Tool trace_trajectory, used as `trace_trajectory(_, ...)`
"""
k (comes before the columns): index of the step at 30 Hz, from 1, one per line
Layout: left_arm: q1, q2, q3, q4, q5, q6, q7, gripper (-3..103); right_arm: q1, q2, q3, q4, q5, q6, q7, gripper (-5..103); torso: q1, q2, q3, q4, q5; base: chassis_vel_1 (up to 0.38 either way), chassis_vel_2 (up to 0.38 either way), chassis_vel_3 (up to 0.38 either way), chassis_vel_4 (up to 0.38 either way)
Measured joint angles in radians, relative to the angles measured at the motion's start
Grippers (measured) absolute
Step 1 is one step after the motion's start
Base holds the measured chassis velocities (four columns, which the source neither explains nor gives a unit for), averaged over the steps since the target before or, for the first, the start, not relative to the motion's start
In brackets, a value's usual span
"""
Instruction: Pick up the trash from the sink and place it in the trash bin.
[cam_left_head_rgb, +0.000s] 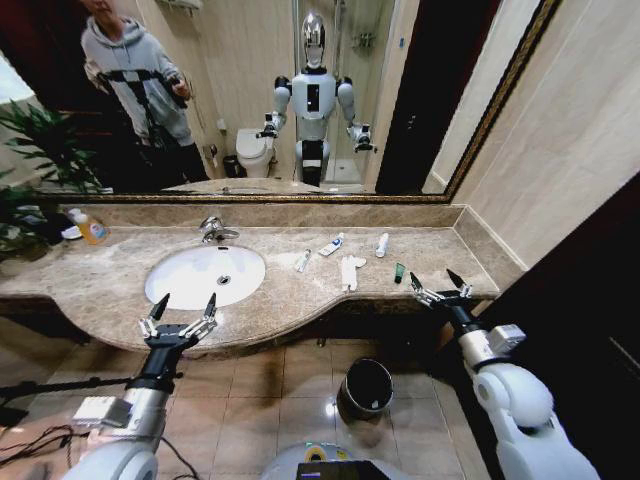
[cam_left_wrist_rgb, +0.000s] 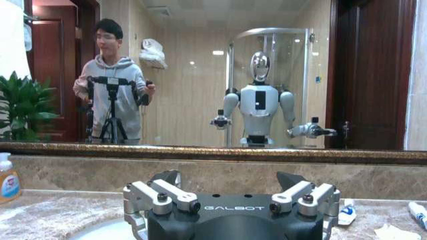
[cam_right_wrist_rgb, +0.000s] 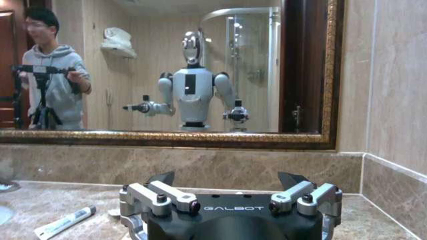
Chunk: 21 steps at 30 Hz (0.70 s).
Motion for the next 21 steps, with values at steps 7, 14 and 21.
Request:
trace_trajectory(7,0.0,0.0,0.0,0.0,0.0,0.0,0.0,100,-0.006,-0.015,0.01,-0.025,0.038,-0.002,0.009,100,0.0,0.0,0.0,-0.0002,-0.0001,0.0,0.0,0.0,0.0)
trace_trajectory(14,0.0,0.0,0.0,0.0,0.0,0.0,0.0,100,0.081,-0.028,-0.089,-0.11,0.004,-0.019,0.005,100,0.0,0.0,0.0,-0.0001,0.0002,0.0,0.0,0.0,0.0)
trace_trajectory(21,0.0,0.0,0.0,0.0,0.0,0.0,0.0,100,0.234,-0.041,-0.218,-0.243,-0.06,-0.026,0.053,100,0.0,0.0,0.0,0.0001,-0.0001,0.0,0.0,0.0,0.0)
